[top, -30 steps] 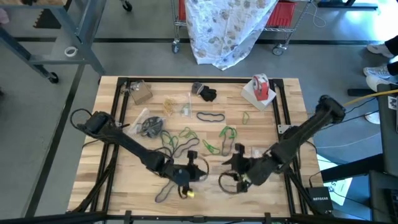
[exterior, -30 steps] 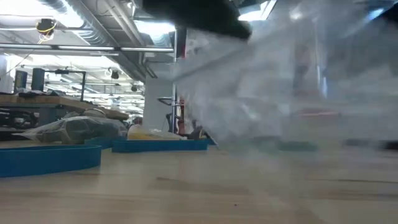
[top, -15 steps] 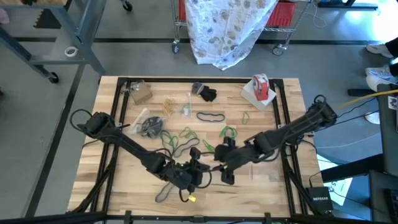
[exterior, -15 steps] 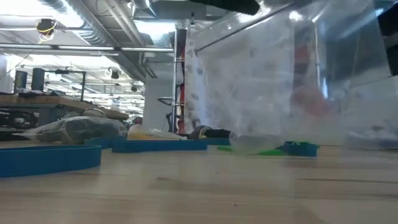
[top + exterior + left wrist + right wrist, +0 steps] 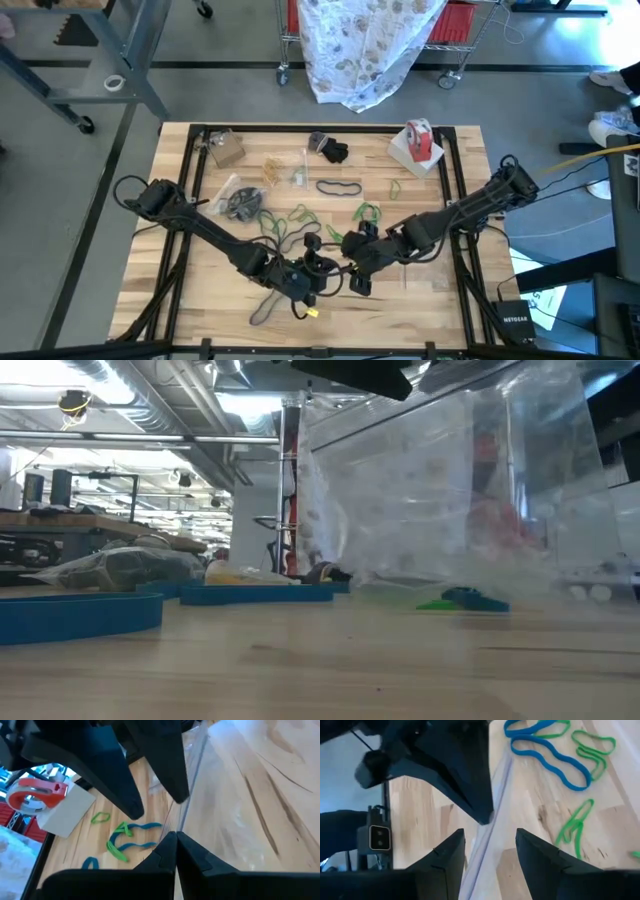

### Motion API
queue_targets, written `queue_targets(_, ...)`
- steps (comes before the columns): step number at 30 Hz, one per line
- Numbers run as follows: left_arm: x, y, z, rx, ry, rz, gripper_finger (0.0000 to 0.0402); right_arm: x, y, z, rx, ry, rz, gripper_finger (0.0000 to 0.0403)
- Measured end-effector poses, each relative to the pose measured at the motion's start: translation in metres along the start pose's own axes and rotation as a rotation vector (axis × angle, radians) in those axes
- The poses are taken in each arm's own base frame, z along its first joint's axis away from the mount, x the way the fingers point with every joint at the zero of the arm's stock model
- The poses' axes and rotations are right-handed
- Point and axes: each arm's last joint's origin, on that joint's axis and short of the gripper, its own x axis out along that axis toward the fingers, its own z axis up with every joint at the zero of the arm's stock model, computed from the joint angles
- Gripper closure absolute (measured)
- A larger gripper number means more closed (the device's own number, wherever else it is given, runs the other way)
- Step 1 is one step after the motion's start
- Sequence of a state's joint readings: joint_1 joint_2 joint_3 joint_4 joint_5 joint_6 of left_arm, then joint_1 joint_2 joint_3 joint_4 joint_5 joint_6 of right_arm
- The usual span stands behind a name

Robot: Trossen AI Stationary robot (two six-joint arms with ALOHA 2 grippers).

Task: Sort rubber bands
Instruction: Open the transparent zip bag

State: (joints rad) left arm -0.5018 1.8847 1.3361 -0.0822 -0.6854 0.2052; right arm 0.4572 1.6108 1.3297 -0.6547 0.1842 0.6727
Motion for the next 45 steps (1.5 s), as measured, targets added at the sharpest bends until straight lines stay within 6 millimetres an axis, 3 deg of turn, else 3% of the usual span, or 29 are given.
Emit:
queue_targets(10,-0.002,-0.002,0.000,0.021,-0.001,-0.006,0.0401,0.002,-0.003,-0.002,-0.016,-0.005,-0.062,0.0233)
queue_targets(14,-0.002,-0.002,0.000,0.003,-0.001,-0.006,0.0401,0.013,-0.003,-0.005,-0.037,0.029,-0.085,0.0233)
queue_targets(26,-0.001,-0.002,0.001,0.001,-0.005,-0.004,0.0401,0.020,0.001,-0.007,-0.037,0.088,0.001,0.0233)
queue_targets(45,-0.006,-0.006,0.003,0.004,-0.014,0.039,0.0401,0.023,-0.004,0.005,0.173,0.134,0.137,0.0233)
